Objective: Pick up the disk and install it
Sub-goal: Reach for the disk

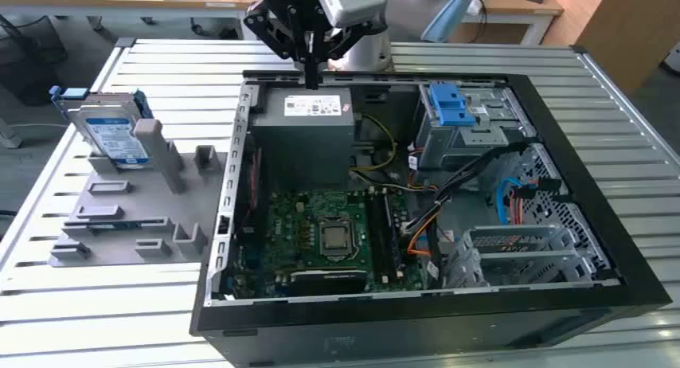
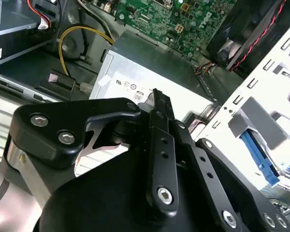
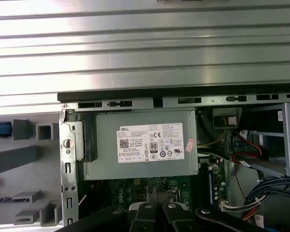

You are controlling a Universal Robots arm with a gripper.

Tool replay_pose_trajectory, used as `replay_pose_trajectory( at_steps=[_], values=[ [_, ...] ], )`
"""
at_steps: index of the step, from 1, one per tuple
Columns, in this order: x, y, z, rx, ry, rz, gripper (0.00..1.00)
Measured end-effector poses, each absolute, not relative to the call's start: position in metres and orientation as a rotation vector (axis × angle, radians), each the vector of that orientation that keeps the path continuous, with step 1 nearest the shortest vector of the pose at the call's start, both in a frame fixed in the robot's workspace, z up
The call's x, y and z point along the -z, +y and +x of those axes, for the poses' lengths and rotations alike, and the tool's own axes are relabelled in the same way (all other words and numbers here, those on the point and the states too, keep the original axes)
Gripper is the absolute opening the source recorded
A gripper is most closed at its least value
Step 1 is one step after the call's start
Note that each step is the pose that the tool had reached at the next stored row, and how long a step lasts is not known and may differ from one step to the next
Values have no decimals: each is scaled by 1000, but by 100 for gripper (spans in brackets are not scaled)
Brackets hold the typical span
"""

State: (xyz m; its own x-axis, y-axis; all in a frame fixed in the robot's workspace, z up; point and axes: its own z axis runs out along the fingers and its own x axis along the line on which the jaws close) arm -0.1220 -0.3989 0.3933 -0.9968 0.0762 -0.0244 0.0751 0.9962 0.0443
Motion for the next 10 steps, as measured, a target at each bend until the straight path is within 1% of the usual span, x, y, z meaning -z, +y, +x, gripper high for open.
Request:
replay_pose_trajectory(
  at_steps=[10],
  values=[
    [-393, -399, -124, -68, 3112, 118, 11]
  ],
)
